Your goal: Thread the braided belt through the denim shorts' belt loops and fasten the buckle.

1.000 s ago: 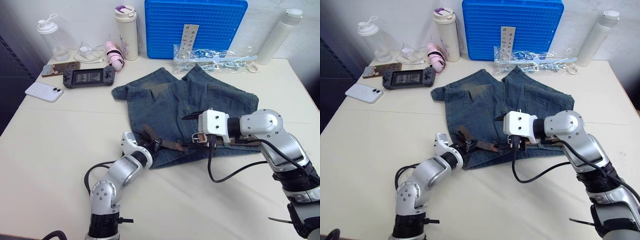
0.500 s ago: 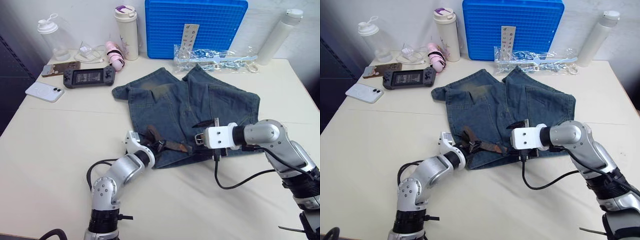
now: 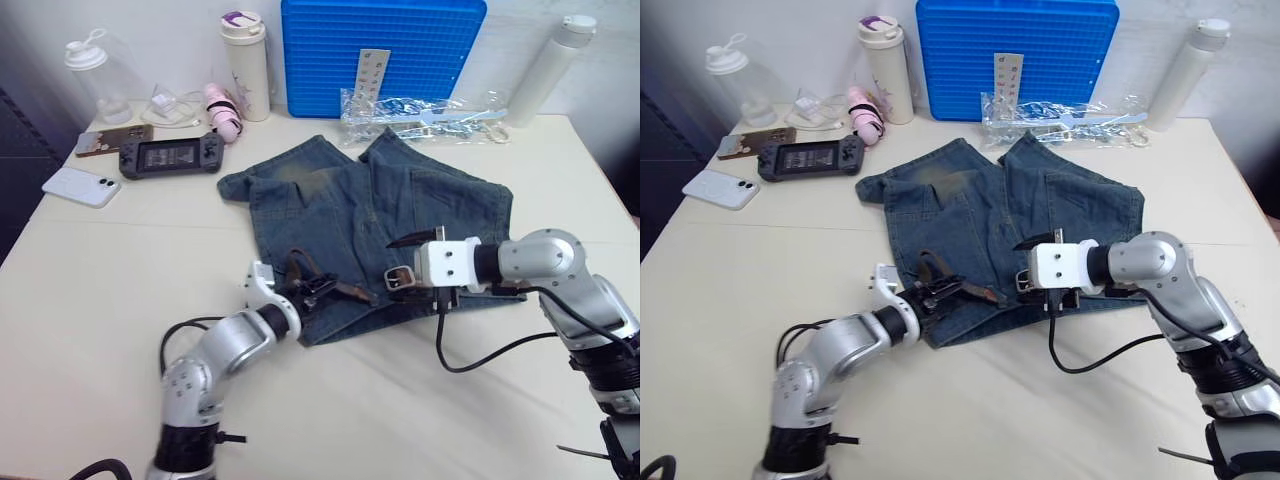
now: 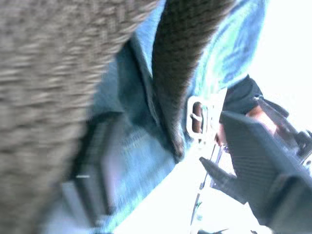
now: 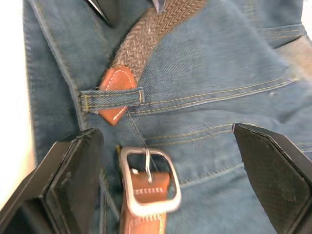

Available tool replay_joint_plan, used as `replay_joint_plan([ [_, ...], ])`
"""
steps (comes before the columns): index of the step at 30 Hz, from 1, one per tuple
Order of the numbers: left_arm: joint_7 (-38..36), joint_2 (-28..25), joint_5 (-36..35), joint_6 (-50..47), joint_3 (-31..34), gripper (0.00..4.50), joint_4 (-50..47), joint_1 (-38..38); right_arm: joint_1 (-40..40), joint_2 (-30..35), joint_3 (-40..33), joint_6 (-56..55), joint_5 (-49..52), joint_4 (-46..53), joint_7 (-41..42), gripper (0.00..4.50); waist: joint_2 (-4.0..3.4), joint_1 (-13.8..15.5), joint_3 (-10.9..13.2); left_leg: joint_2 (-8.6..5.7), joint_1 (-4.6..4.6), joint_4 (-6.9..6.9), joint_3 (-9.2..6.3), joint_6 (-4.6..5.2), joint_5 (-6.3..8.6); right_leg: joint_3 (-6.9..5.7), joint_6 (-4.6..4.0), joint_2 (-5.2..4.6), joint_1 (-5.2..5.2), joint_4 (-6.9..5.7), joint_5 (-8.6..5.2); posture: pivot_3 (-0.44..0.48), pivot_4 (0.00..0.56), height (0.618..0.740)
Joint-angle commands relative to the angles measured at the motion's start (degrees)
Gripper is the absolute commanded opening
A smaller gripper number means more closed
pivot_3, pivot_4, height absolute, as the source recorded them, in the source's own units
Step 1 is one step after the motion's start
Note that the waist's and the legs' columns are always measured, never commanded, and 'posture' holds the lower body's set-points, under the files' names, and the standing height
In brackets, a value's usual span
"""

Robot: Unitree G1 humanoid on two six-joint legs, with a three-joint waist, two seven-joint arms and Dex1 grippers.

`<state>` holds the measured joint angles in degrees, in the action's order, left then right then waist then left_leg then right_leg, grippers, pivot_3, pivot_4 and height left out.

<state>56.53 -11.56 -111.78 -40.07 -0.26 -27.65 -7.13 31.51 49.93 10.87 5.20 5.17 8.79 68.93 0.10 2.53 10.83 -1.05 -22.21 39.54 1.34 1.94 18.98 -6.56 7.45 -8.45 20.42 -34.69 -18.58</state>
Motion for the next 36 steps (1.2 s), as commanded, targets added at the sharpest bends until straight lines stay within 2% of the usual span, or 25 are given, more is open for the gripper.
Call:
replay_joint_plan([
  [1, -1.8, -5.7, -1.2, -0.8, 0.7, 4.46, -8.1, 4.2, 1.6, 0.9, -2.5, 2.2, 4.6, 1.9, 3.0, 4.5, -0.01, -0.6, 0.0, 0.0, 0.01, -0.03, 0.0, 0.0, 0.0, 0.0, 0.0, 0.0, -0.01, 0.01, 0.0, 0.0, 0.15, 0.689],
  [3, -6.1, -10.7, -1.2, -0.5, 0.8, 4.46, -11.4, 6.4, 2.4, 0.8, -2.9, 3.8, 6.3, 1.8, 3.8, 4.5, -0.04, -1.1, 0.0, 0.0, 0.03, -0.05, 0.0, -0.02, -0.01, -0.01, -0.03, 0.0, -0.02, 0.0, -0.02, 0.0, 0.15, 0.689],
  [6, -23.6, -24.6, -1.2, -4.9, 5.3, 4.46, -11.3, 8.3, 3.4, 0.5, -3.2, 5.4, 7.7, 1.1, 4.2, 4.5, -0.12, -1.2, 0.1, 0.03, 0.05, -0.06, 0.0, -0.07, -0.04, -0.02, -0.11, 0.0, 0.0, 0.09, -0.06, 0.0, 0.15, 0.689],
  [8, -34.9, -33.0, -1.2, -10.0, 10.5, 4.46, -6.1, 7.1, 3.6, 0.7, -3.9, 7.3, 9.1, 1.4, 4.3, 4.5, -0.24, -1.2, 0.1, 0.07, 0.05, -0.08, -0.01, -0.15, -0.06, -0.05, -0.19, 0.03, 0.04, 0.11, -0.1, 0.0, 0.15, 0.689],
  [11, -40.7, -39.3, -1.2, -16.5, 15.2, 4.46, 7.0, -1.0, 2.9, 1.5, -5.9, 13.1, 13.4, 4.4, 4.9, 4.5, -0.46, -0.7, 0.3, -0.03, 0.05, -0.12, -0.04, -0.16, -0.06, -0.05, -0.21, -0.01, 0.07, 0.06, -0.11, 0.0, 0.15, 0.689],
  [13, -44.4, -42.5, -1.2, -21.0, 14.7, 4.46, 14.5, -8.0, 1.8, 2.8, -7.4, 18.0, 16.9, 7.3, 5.5, 4.5, -0.47, -0.8, 0.3, -0.06, 0.01, -0.12, -0.12, -0.15, -0.07, -0.08, -0.21, 0.0, 0.11, 0.04, -0.11, 0.0, 0.15, 0.689],
  [15, -47.5, -46.2, -1.0, -24.1, 11.6, 4.46, 18.2, -15.2, 0.9, 3.7, -9.4, 23.4, 20.4, 10.0, 4.5, 4.5, -0.38, -0.9, 0.3, -0.12, -0.05, -0.31, -0.19, -0.13, -0.07, -0.04, -0.17, 0.0, 0.21, -0.11, -0.09, 0.0, 0.15, 0.689],
  [17, -51.9, -46.1, 8.0, -26.2, 7.1, 4.46, 21.0, -22.5, 0.0, 5.1, -11.5, 29.1, 23.9, 12.9, 3.3, 4.5, -0.37, -0.8, 0.3, -0.15, -0.08, -0.42, -0.25, -0.12, -0.07, -0.08, -0.16, -0.01, 0.22, -0.11, -0.09, 0.0, 0.15, 0.689],
  [20, -60.6, -42.2, 27.0, -25.0, -2.0, 4.46, 25.7, -31.6, -1.9, 6.3, -14.7, 34.9, 27.3, 17.4, 0.1, 4.5, -0.41, -0.7, 0.3, -0.25, -0.04, -0.57, -0.25, -0.12, -0.07, -0.41, -0.15, 0.01, 0.23, -0.13, -0.09, 0.0, 0.15, 0.689],
  [24, -70.9, -36.2, 50.2, -18.0, -13.5, 4.46, 35.1, -39.2, -4.1, 6.6, -18.1, 38.6, 29.3, 21.7, -4.9, 4.5, -0.33, -0.8, 0.3, -0.21, -0.06, -0.57, -0.08, -0.11, -0.07, -0.69, -0.13, 0.01, 0.25, -0.09, -0.09, 0.0, 0.15, 0.689],
  [26, -73.2, -32.3, 58.4, -14.3, -16.2, 4.46, 41.2, -42.0, -6.0, 7.0, -20.6, 40.6, 30.7, 24.3, -7.2, 4.5, -0.27, -1.0, 0.4, -0.15, -0.06, -0.57, 0.07, -0.11, -0.1, -0.66, -0.11, 0.02, 0.27, -0.08, -0.09, 0.0, 0.15, 0.689],
  [30, -76.0, -26.1, 70.4, -7.6, -16.9, 4.46, 48.9, -45.3, -9.9, 7.7, -25.3, 43.6, 33.0, 28.6, -10.7, 4.5, -0.13, -0.6, 0.5, -0.09, -0.08, -0.52, 0.09, -0.12, -0.16, -0.68, -0.09, 0.01, 0.28, -0.1, -0.08, 0.0, 0.15, 0.689],
  [36, -77.7, -20.7, 82.5, -5.7, -18.1, 4.46, 51.8, -45.4, -12.8, 8.4, -27.9, 44.8, 34.7, 31.5, -14.0, 4.5, -0.11, -0.2, 0.5, -0.09, -0.07, -0.49, 0.07, -0.1, -0.17, -0.69, -0.07, -0.03, 0.28, -0.13, -0.07, 0.0, 0.15, 0.689],
])
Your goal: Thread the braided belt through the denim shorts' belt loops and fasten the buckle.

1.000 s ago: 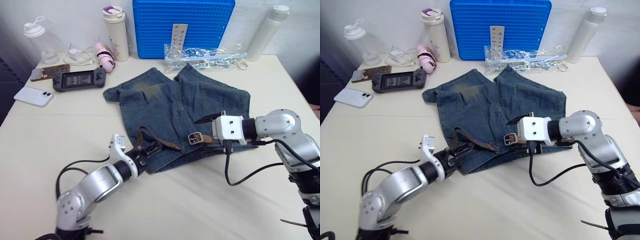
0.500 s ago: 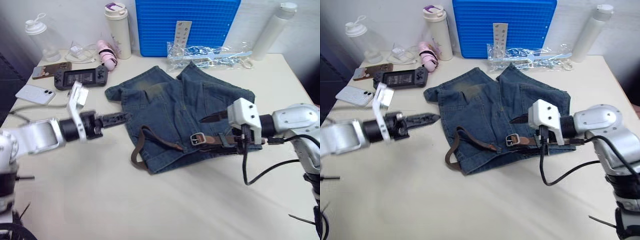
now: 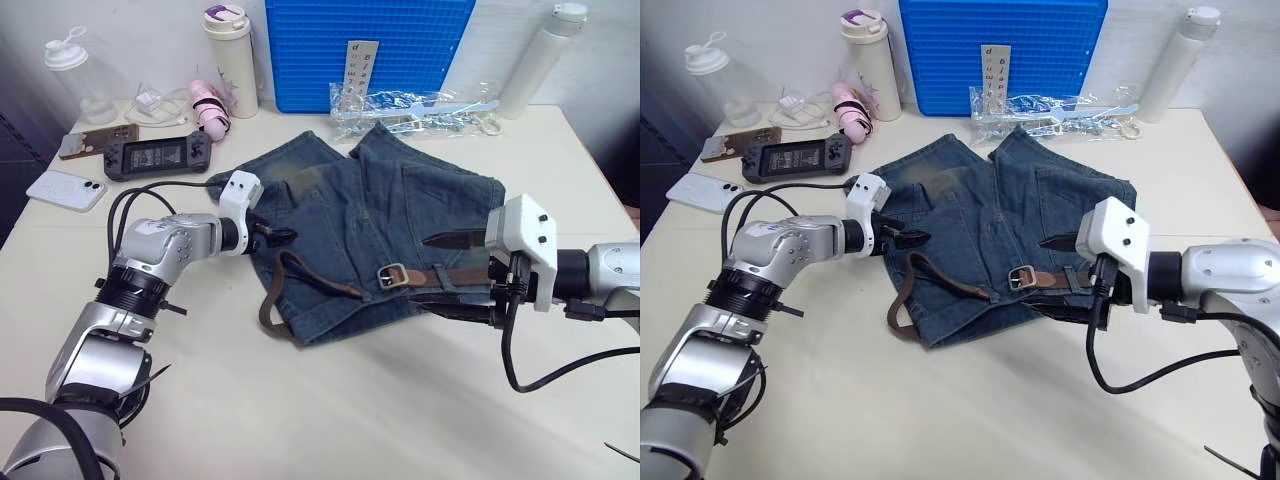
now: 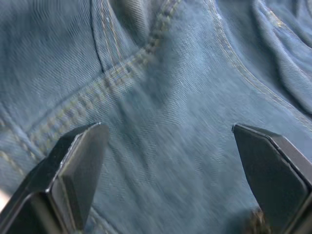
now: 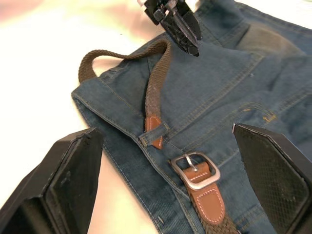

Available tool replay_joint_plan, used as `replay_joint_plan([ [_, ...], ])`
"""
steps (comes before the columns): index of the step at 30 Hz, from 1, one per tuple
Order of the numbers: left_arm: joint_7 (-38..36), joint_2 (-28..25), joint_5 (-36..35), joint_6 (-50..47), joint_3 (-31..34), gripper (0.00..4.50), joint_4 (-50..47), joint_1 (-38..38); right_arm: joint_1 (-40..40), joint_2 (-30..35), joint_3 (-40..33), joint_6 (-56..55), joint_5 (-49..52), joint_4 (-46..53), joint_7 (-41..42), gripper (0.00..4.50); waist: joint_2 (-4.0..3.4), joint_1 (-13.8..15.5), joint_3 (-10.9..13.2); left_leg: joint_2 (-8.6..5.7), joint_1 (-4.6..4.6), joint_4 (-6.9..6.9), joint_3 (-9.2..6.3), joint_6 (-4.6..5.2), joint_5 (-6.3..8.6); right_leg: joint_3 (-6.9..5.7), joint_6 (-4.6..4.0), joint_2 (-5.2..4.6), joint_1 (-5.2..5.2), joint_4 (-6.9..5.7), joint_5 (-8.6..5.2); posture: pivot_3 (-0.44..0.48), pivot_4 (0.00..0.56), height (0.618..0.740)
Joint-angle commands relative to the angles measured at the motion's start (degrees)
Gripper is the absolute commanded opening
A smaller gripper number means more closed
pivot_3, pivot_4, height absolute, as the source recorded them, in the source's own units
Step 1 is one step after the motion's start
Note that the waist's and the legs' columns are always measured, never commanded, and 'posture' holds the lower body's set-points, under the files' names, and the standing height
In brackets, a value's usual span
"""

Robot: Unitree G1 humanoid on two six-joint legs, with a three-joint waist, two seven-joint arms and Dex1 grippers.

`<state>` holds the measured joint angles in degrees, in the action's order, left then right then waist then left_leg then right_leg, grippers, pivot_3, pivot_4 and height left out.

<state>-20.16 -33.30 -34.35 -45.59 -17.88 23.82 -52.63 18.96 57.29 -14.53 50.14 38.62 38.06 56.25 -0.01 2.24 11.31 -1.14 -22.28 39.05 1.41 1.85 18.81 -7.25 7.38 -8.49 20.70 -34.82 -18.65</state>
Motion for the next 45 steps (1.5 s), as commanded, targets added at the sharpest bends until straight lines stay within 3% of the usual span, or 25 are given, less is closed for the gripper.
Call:
replay_joint_plan([
  [1, -1.1, 1.5, 6.2, -1.1, -0.6, 4.21, -0.2, 0.8, -0.3, 1.2, -2.3, -0.3, 1.2, 2.3, -1.6, 4.5, 0.0, 0.3, 0.0, 0.0, 0.02, 0.01, 0.01, 0.0, 0.0, 0.01, 0.0, -0.01, -0.02, -0.02, 0.0, 0.0, 0.15, 0.689],
  [4, -3.4, 1.5, 9.5, -3.5, -1.7, 3.33, -2.1, 2.5, -0.2, 1.8, -1.9, -0.8, 1.2, 2.2, -2.0, 4.5, 0.0, 0.6, 0.0, -0.01, 0.03, 0.07, 0.01, 0.03, -0.02, 0.02, 0.01, -0.03, -0.03, -0.07, 0.01, 0.0, 0.15, 0.689],
  [6, -6.8, -0.2, 12.0, -3.4, -2.8, 2.42, -4.0, 3.7, 0.2, 2.3, -1.2, -1.6, 0.7, 1.7, -2.1, 4.5, 0.0, 0.6, 0.0, -0.02, 0.06, 0.07, 0.02, 0.04, -0.02, 0.04, 0.01, -0.05, -0.04, -0.09, 0.01, 0.0, 0.15, 0.689],
  [11, -14.7, -5.8, 21.6, 8.6, -4.5, 0.26, -2.1, 4.0, 1.9, 2.2, 1.7, -4.3, -1.0, -0.3, -2.4, 4.5, 0.0, 0.4, 0.0, 0.01, 0.08, 0.05, 0.04, 0.03, -0.02, 0.03, 0.01, -0.02, -0.03, -0.06, 0.01, 0.0, 0.15, 0.689],
  [12, -16.0, -6.6, 23.3, 11.6, -4.5, 0.02, -0.2, 3.3, 2.2, 2.0, 2.3, -4.6, -1.3, -0.5, -2.5, 4.5, 0.0, 0.3, 0.0, 0.02, 0.08, 0.05, 0.05, 0.03, -0.02, 0.03, 0.01, -0.02, -0.03, -0.06, 0.01, 0.0, 0.15, 0.689],
  [18, -15.0, -5.4, 30.8, 28.4, -1.8, 0.02, 19.1, -4.9, 3.7, 1.1, 5.1, -6.6, -2.6, -2.1, -3.2, 4.5, 0.04, -0.8, 0.0, 0.04, 0.07, 0.07, 0.06, 0.01, -0.07, 0.02, 0.01, -0.02, 0.0, -0.14, 0.01, 0.0, 0.15, 0.689],
  [24, -5.1, 0.2, 36.8, 44.2, 0.6, 0.02, 40.2, -14.8, 5.1, 0.5, 7.7, -8.9, -4.8, -4.0, -3.5, 4.5, 0.23, -0.6, 0.1, -0.01, -0.07, 0.07, 0.08, 0.08, -0.12, -0.03, 0.02, -0.07, 0.2, -0.27, 0.01, 0.0, 0.15, 0.689],
  [30, -1.3, 2.3, 40.2, 47.8, 3.0, 0.02, 47.6, -18.2, 6.0, -0.2, 9.3, -9.6, -5.7, -4.7, -3.6, 4.5, 0.43, -0.7, 0.1, -0.08, -0.36, 0.09, 0.21, 0.14, -0.15, -0.26, 0.05, -0.24, 0.72, -0.7, 0.04, 0.0, 0.15, 0.689],
  [33, -4.5, 1.6, 39.0, 44.7, 5.7, 0.02, 48.5, -18.2, 6.7, -0.9, 10.3, -10.1, -6.1, -5.3, -3.5, 4.5, 0.44, -0.8, 0.1, -0.05, -0.36, 0.09, 0.38, 0.14, -0.15, -0.29, 0.05, -0.27, 0.79, -0.72, 0.04, 0.0, 0.15, 0.689],
  [34, -5.4, 1.0, 38.3, 43.4, 6.9, 0.92, 48.4, -18.2, 7.0, -1.2, 10.8, -10.3, -6.2, -5.5, -3.4, 4.5, 0.45, -0.9, 0.1, -0.04, -0.33, 0.09, 0.47, 0.15, -0.16, -0.28, 0.04, -0.29, 0.79, -0.73, 0.04, 0.0, 0.15, 0.689],
  [35, -6.3, 0.2, 38.0, 42.3, 7.8, 1.08, 47.9, -18.3, 7.5, -1.5, 11.2, -10.5, -6.3, -5.8, -3.1, 4.5, 0.5, -1.0, 0.1, -0.03, -0.29, 0.1, 0.52, 0.16, -0.16, -0.28, 0.04, -0.3, 0.8, -0.74, 0.04, 0.0, 0.15, 0.689],
  [41, -14.9, -5.5, 34.9, 26.7, 13.2, 3.78, 36.7, -19.8, 9.8, -3.0, 13.1, -11.4, -5.6, -7.6, -0.9, 4.5, 0.58, -1.1, 0.2, 0.04, -0.23, 0.1, 0.62, 0.16, -0.16, -0.3, 0.04, -0.29, 0.88, -0.85, 0.04, 0.0, 0.15, 0.689],
  [43, -18.4, -8.0, 32.3, 14.0, 15.2, 4.46, 25.6, -18.2, 10.5, -3.5, 13.7, -11.7, -5.1, -8.1, 0.0, 4.5, 0.58, -0.8, 0.2, 0.02, -0.23, 0.11, 0.6, 0.16, -0.16, -0.3, 0.04, -0.3, 0.88, -0.86, 0.04, 0.0, 0.15, 0.689],
  [45, -21.8, -11.5, 27.8, -3.2, 17.8, 4.46, 11.7, -16.0, 12.1, -4.6, 14.9, -12.1, -5.0, -9.0, 1.3, 4.5, 0.59, -0.9, 0.2, -0.02, -0.3, 0.15, 0.5, 0.17, -0.15, -0.31, 0.03, -0.33, 0.88, -0.89, 0.04, 0.0, 0.15, 0.689],
])
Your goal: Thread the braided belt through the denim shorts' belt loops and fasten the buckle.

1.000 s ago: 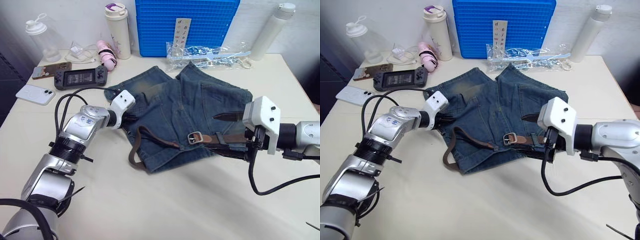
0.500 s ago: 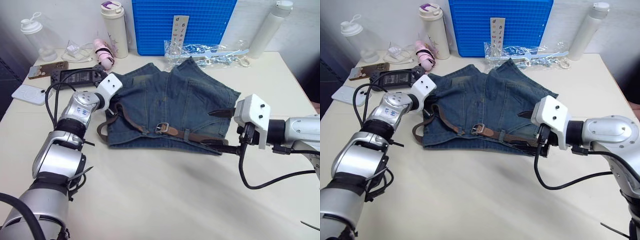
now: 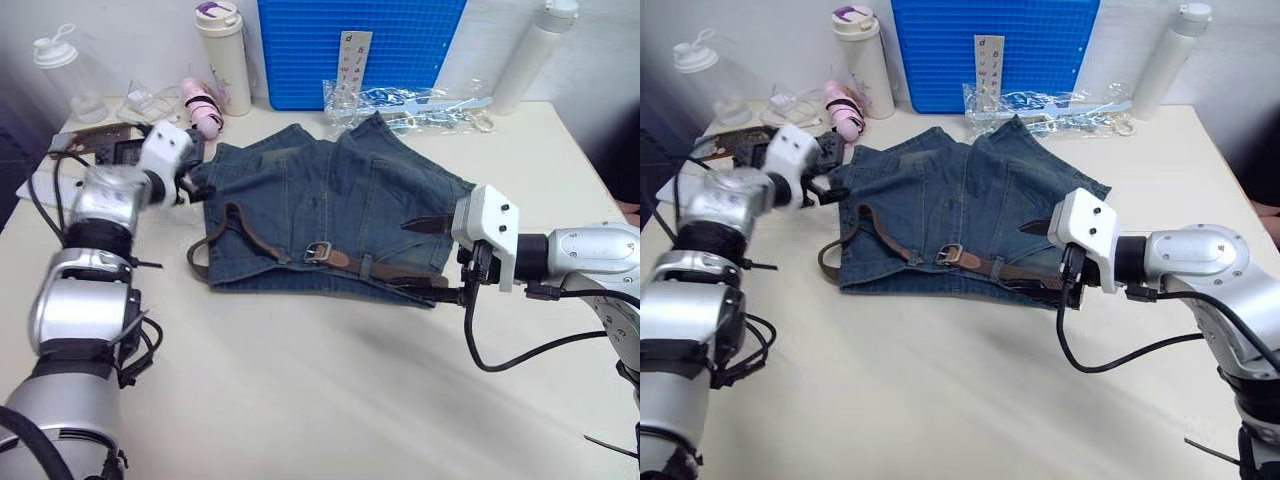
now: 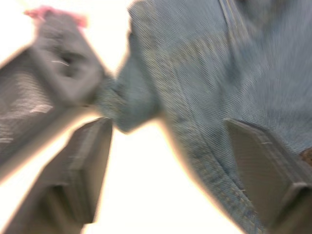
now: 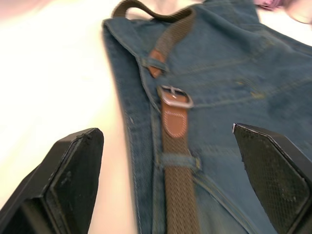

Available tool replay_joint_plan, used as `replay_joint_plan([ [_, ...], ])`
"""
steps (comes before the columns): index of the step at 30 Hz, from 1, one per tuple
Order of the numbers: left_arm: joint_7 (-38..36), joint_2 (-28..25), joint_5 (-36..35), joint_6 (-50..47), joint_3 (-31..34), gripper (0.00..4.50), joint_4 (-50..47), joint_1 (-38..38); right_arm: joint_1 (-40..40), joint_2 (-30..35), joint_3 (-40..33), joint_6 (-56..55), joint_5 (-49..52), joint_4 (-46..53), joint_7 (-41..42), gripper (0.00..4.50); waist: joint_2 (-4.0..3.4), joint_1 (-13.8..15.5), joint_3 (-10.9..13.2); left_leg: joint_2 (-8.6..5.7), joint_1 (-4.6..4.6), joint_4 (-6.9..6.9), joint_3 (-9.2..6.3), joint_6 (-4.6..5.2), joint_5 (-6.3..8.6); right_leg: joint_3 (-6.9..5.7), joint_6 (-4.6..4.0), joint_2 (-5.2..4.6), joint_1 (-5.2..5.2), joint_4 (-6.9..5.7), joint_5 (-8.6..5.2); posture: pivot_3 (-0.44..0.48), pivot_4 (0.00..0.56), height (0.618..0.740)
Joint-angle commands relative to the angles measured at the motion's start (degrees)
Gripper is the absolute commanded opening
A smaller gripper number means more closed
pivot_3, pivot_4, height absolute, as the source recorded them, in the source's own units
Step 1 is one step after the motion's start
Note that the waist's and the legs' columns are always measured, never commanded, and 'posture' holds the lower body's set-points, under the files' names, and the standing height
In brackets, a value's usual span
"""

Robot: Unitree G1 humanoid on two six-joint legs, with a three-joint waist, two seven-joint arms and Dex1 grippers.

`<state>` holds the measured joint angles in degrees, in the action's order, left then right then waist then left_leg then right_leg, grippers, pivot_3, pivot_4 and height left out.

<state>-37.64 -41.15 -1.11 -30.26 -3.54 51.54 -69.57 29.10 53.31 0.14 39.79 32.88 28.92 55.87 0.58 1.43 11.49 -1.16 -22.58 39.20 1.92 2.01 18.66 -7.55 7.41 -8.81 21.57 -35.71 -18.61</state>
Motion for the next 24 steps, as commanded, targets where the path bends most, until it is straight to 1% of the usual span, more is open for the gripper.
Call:
replay_joint_plan([
  [1, -5.6, -5.1, -8.6, -28.4, 5.2, 4.46, -22.3, 1.9, 2.9, -1.2, 1.0, -2.2, 0.5, -0.6, 2.4, 4.5, 0.0, -0.2, 0.0, -0.01, 0.0, 0.0, -0.01, 0.02, 0.01, 0.02, 0.0, -0.01, 0.0, 0.0, 0.0, 0.0, 0.15, 0.689],
  [4, -6.4, -7.5, -14.9, -47.8, 9.0, 4.46, -34.3, 4.8, 4.8, -2.4, 2.6, -3.6, -0.4, -2.4, 4.1, 4.5, -0.01, -0.3, 0.0, 0.0, 0.06, -0.01, -0.04, 0.03, 0.02, 0.05, 0.0, -0.01, -0.02, -0.05, 0.0, 0.0, 0.15, 0.689],
  [5, -6.5, -8.0, -19.5, -54.7, 11.6, 4.46, -37.6, 6.5, 5.8, -2.8, 3.5, -4.9, -1.0, -3.5, 5.3, 4.5, -0.02, -0.2, 0.0, 0.01, 0.08, -0.01, -0.06, 0.03, 0.02, 0.05, 0.0, 0.0, -0.03, -0.1, 0.0, 0.0, 0.15, 0.689],
  [6, -5.5, -9.4, -26.0, -59.2, 12.9, 4.46, -39.6, 9.3, 6.7, -3.0, 4.5, -6.3, -1.9, -4.8, 6.7, 4.5, -0.02, -0.2, 0.0, 0.01, 0.15, -0.01, -0.07, 0.02, 0.02, 0.07, 0.0, -0.01, -0.05, -0.17, 0.0, 0.0, 0.15, 0.689],
  [7, -4.5, -10.6, -30.8, -61.6, 13.7, 4.46, -41.8, 12.1, 7.4, -3.1, 5.2, -7.5, -2.6, -5.8, 7.7, 4.5, -0.02, -0.3, 0.0, 0.02, 0.17, -0.01, -0.05, 0.02, 0.02, 0.09, 0.0, 0.0, -0.06, -0.18, 0.0, 0.0, 0.15, 0.689],
  [8, -1.4, -11.4, -36.4, -62.2, 14.6, 4.46, -42.5, 14.7, 8.0, -3.2, 5.8, -8.7, -3.5, -6.8, 8.5, 4.5, -0.05, -0.6, 0.0, 0.02, 0.18, -0.01, -0.05, 0.02, 0.02, 0.12, 0.0, -0.01, -0.07, -0.18, 0.0, 0.0, 0.15, 0.689],
  [10, 5.5, -12.3, -46.8, -62.2, 15.7, 4.46, -42.6, 18.1, 8.7, -3.6, 6.5, -10.1, -4.5, -8.0, 9.3, 4.5, -0.05, -0.9, 0.0, 0.03, 0.3, -0.02, -0.03, 0.01, 0.02, 0.29, -0.01, -0.04, -0.1, -0.25, 0.0, 0.0, 0.15, 0.689],
  [12, 14.0, -12.5, -55.3, -62.2, 16.6, 4.46, -43.6, 21.9, 9.1, -3.9, 6.7, -10.9, -5.2, -8.8, 9.9, 4.5, -0.02, -1.1, 0.0, 0.07, 0.26, 0.0, -0.11, -0.05, -0.02, 0.49, -0.01, -0.04, -0.09, -0.24, 0.0, 0.0, 0.15, 0.689],
  [13, 20.4, -10.8, -60.0, -62.2, 17.8, 4.46, -42.8, 23.0, 9.2, -3.9, 6.7, -11.7, -5.8, -9.0, 10.3, 4.5, -0.02, -1.0, 0.0, 0.06, 0.26, 0.01, -0.17, -0.06, -0.02, 0.67, -0.02, -0.05, -0.09, -0.27, 0.0, 0.0, 0.15, 0.689],
  [15, 32.1, -7.0, -66.5, -62.2, 21.0, 4.46, -41.7, 24.2, 9.2, -4.0, 6.6, -12.5, -6.4, -9.0, 10.7, 4.5, -0.02, -0.5, 0.0, 0.01, 0.25, 0.02, -0.25, -0.06, -0.01, 0.8, -0.01, -0.04, -0.1, -0.27, 0.0, 0.0, 0.15, 0.689],
  [16, 38.6, -3.6, -68.7, -62.2, 23.9, 4.46, -40.8, 24.2, 9.2, -3.9, 6.2, -12.5, -6.3, -8.6, 10.8, 4.5, 0.0, -0.2, 0.0, -0.04, 0.25, 0.03, -0.27, -0.06, -0.02, 0.92, -0.01, -0.06, -0.1, -0.28, 0.0, 0.0, 0.15, 0.689],
  [17, 43.8, -1.4, -70.9, -62.2, 26.0, 4.46, -40.3, 24.1, 9.1, -3.9, 5.8, -12.4, -6.2, -8.4, 10.9, 4.5, 0.01, 0.0, 0.0, -0.05, 0.24, 0.04, -0.29, -0.06, -0.01, 0.93, -0.01, -0.05, -0.11, -0.26, 0.0, 0.0, 0.15, 0.689],
  [19, 54.9, 5.4, -73.0, -62.2, 31.7, 4.46, -40.1, 23.3, 8.9, -3.8, 5.0, -12.0, -5.8, -7.7, 10.8, 4.5, 0.05, 0.1, -0.1, -0.13, 0.22, 0.08, -0.36, -0.06, -0.02, 1.01, 0.0, -0.04, -0.13, -0.27, 0.01, 0.0, 0.15, 0.689],
  [22, 65.0, 12.3, -76.3, -62.2, 34.3, 4.46, -39.8, 22.2, 8.3, -3.5, 3.9, -10.4, -5.3, -6.3, 9.6, 4.5, 0.16, 0.0, -0.1, -0.15, 0.19, 0.1, -0.41, -0.06, -0.01, 1.01, 0.01, -0.02, -0.14, -0.27, 0.01, 0.0, 0.15, 0.689],
  [24, 70.0, 15.3, -77.1, -62.2, 36.1, 4.46, -39.3, 21.6, 7.7, -3.2, 3.4, -9.8, -5.3, -5.4, 9.0, 4.5, 0.17, 0.0, -0.1, -0.14, 0.19, 0.09, -0.4, -0.07, -0.01, 0.97, 0.01, 0.04, -0.13, -0.28, 0.01, 0.0, 0.15, 0.689],
])
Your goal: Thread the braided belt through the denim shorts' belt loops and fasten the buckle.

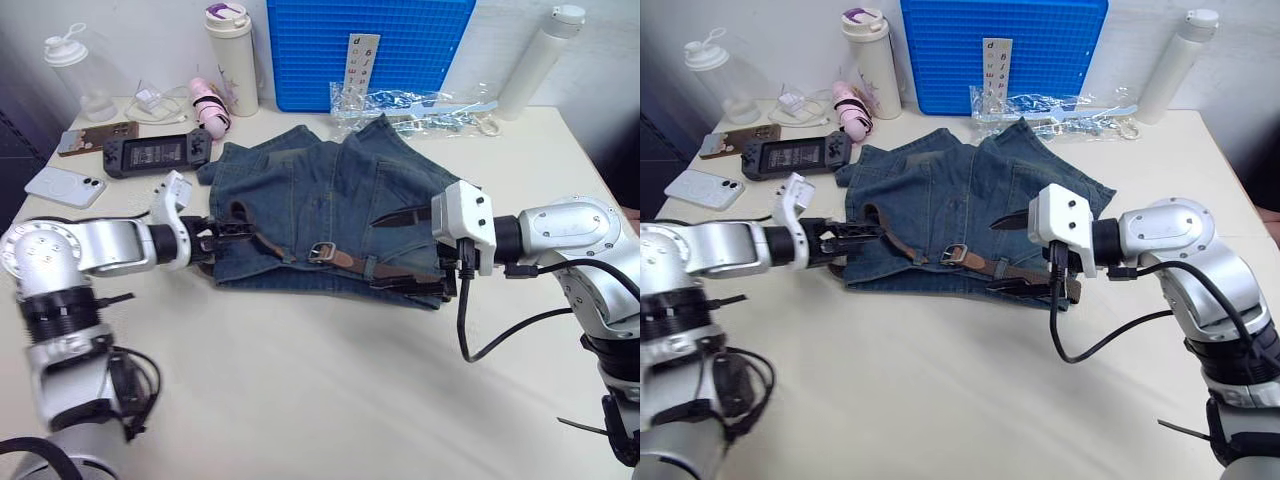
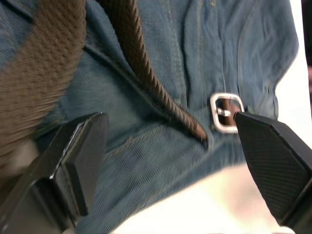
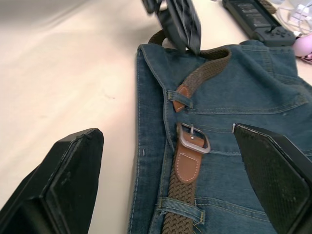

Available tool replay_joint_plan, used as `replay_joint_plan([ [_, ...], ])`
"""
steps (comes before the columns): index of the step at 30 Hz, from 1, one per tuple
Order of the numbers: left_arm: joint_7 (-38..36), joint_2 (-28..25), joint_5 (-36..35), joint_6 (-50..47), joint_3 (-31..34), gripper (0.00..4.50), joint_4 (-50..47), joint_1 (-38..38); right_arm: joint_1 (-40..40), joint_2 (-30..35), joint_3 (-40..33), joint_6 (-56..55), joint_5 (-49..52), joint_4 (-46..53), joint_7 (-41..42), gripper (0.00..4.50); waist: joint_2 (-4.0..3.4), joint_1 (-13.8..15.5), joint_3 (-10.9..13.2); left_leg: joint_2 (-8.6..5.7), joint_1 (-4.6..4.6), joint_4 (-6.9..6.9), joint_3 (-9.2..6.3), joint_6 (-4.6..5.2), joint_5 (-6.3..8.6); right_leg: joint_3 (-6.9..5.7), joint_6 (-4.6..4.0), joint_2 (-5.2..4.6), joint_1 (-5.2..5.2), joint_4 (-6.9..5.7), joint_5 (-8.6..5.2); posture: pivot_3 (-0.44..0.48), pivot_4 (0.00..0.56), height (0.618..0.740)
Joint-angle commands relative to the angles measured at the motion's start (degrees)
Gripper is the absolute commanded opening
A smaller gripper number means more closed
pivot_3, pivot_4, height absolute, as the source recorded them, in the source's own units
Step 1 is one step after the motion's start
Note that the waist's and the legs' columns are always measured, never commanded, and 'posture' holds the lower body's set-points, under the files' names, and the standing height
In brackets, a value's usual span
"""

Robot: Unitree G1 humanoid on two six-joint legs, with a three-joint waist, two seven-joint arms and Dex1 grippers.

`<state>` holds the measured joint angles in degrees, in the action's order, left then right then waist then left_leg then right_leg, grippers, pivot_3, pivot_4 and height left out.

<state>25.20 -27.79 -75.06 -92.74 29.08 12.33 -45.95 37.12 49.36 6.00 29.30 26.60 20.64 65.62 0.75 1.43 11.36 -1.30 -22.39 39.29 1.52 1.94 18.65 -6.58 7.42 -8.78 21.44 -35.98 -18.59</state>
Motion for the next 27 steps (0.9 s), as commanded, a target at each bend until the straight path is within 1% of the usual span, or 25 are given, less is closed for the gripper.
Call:
replay_joint_plan([
  [1, 9.0, 3.4, -2.8, 0.2, 4.0, 4.46, -0.1, -2.3, -0.8, 1.0, -3.0, 1.0, 1.0, 3.4, -1.1, 4.5, 0.0, 0.0, 0.0, 0.01, 0.0, 0.0, 0.01, -0.01, 0.0, -0.02, 0.0, 0.02, 0.01, 0.01, 0.0, 0.0, 0.15, 0.689],
  [2, 10.1, 4.1, -2.4, 0.2, 3.6, 4.46, -0.6, -2.2, -1.2, 1.2, -3.4, 1.3, 1.0, 3.9, -1.5, 4.5, 0.01, 0.0, 0.0, 0.03, 0.0, 0.0, 0.03, -0.02, 0.0, -0.04, 0.0, 0.06, 0.01, 0.01, 0.0, 0.0, 0.15, 0.689],
  [6, 14.9, 8.4, -1.1, 1.1, 5.2, 4.46, 0.2, -3.6, -2.9, 1.5, -4.9, 2.4, 1.1, 5.8, -3.1, 4.5, 0.02, 0.0, 0.0, 0.04, 0.06, -0.03, 0.26, -0.03, 0.01, -0.11, 0.0, 0.09, 0.04, 0.02, 0.0, 0.0, 0.15, 0.689],
  [10, 17.2, 10.1, 0.1, 2.3, 6.2, 4.46, 1.4, -5.2, -4.1, 1.9, -5.8, 3.2, 0.9, 7.1, -4.4, 4.5, 0.04, 0.1, 0.0, 0.06, 0.07, -0.02, 0.31, -0.04, 0.01, -0.09, 0.0, 0.11, 0.05, 0.03, 0.0, 0.0, 0.15, 0.689],
  [13, 17.8, 10.2, 0.5, 2.4, 7.0, 3.69, 2.1, -6.0, -4.3, 2.0, -5.9, 3.6, 0.6, 7.4, -5.1, 4.5, 0.04, 0.0, 0.0, 0.07, 0.08, -0.02, 0.39, -0.04, 0.01, -0.05, 0.0, 0.12, 0.08, 0.04, 0.0, 0.0, 0.15, 0.689],
  [19, 17.9, 11.1, 1.4, 1.6, 7.9, 0.98, 1.1, -5.4, -4.6, 2.0, -5.7, 3.7, 0.3, 7.6, -6.0, 4.5, 0.04, 0.1, 0.0, 0.08, 0.09, -0.02, 0.4, -0.04, 0.01, -0.04, 0.0, 0.13, 0.08, 0.04, 0.0, 0.0, 0.15, 0.689],
  [20, 18.0, 11.4, 1.6, 1.5, 8.0, 0.44, 0.7, -4.9, -4.6, 2.0, -5.6, 3.5, 0.1, 7.5, -6.0, 4.5, 0.04, 0.1, 0.0, 0.08, 0.09, -0.02, 0.4, -0.04, 0.01, -0.04, 0.0, 0.13, 0.08, 0.04, 0.0, 0.0, 0.15, 0.689],
  [21, 18.2, 11.7, 1.9, 1.3, 8.1, 0.06, 0.2, -4.4, -4.6, 2.1, -5.5, 3.4, -0.1, 7.4, -6.0, 4.5, 0.04, 0.2, 0.0, 0.08, 0.09, -0.02, 0.4, -0.04, 0.01, -0.04, 0.0, 0.13, 0.08, 0.04, 0.0, 0.0, 0.15, 0.689],
  [24, 19.0, 12.8, 2.7, 1.3, 8.9, 0.06, -0.8, -3.3, -4.7, 2.2, -5.3, 2.7, -0.5, 6.9, -5.7, 4.5, 0.05, 0.2, 0.0, 0.06, 0.09, -0.02, 0.4, -0.04, 0.01, -0.03, 0.0, 0.12, 0.08, 0.04, 0.0, 0.0, 0.15, 0.689],
  [27, 20.1, 14.2, 1.9, 1.7, 10.5, 0.06, -1.9, -3.1, -4.7, 2.2, -5.3, 1.9, -0.9, 6.2, -5.4, 4.5, 0.05, 0.3, 0.0, 0.06, 0.08, -0.02, 0.39, -0.04, 0.01, -0.04, 0.0, 0.12, 0.08, 0.04, 0.0, 0.0, 0.15, 0.689],
])
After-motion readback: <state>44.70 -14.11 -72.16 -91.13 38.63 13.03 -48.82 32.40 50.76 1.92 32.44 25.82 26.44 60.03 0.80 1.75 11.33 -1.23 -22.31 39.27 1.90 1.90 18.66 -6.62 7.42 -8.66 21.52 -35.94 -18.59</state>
